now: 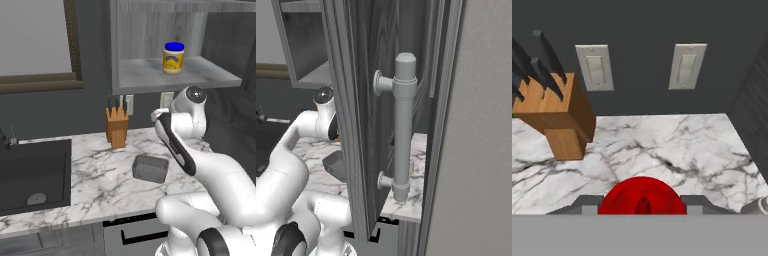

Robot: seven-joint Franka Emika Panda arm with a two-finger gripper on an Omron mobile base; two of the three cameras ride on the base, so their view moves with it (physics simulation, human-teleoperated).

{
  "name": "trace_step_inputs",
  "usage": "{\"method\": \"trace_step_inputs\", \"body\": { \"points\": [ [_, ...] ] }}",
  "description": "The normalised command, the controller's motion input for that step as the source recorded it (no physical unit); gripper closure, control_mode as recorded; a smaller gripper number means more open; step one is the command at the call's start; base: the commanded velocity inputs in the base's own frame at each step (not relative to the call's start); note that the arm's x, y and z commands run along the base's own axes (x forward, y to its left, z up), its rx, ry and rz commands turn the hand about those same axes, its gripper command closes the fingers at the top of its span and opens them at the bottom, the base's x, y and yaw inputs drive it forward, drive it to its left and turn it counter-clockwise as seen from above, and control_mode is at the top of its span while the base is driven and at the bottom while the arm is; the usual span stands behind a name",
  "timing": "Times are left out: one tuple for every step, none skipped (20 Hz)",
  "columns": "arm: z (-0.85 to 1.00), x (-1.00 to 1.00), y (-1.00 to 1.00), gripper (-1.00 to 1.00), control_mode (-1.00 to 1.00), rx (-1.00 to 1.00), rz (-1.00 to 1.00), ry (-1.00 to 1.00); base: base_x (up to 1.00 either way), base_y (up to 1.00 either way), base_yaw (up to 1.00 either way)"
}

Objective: There are various items on the counter. Only move the condiments/shakers into the cabinet.

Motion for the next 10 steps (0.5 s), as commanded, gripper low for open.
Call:
{"method": "trace_step_inputs", "body": {
  "points": [
    [1.0, -0.56, 0.05, 1.0, -1.0, 0.0, 0.0, -0.09, 0.0, 0.0, 0.0],
    [1.0, -0.59, 0.08, 1.0, -1.0, 0.0, 0.0, -0.11, 0.0, 0.0, 0.0],
    [1.0, -0.64, 0.06, 1.0, -1.0, 0.0, 0.0, -0.14, 0.0, 0.0, 0.0],
    [1.0, -0.64, 0.06, 1.0, -1.0, 0.0, 0.0, -0.15, 0.0, 0.0, 0.0],
    [1.0, -0.61, 0.05, 1.0, -1.0, 0.0, 0.01, -0.16, 0.0, 0.0, 0.0],
    [1.0, -0.56, 0.07, 1.0, -1.0, 0.0, 0.02, -0.16, 0.0, 0.0, 0.0],
    [1.0, -0.54, 0.11, 1.0, -1.0, 0.0, 0.03, -0.12, 0.0, 0.0, 0.0],
    [1.0, -0.51, 0.19, 1.0, -1.0, 0.0, 0.04, -0.06, 0.0, 0.0, 0.0],
    [1.0, -0.51, 0.21, 1.0, -1.0, 0.0, 0.05, -0.03, 0.0, 0.0, 0.0],
    [1.0, -0.56, 0.21, 1.0, -1.0, 0.0, 0.06, -0.04, 0.0, 0.0, 0.0]
  ]
}}
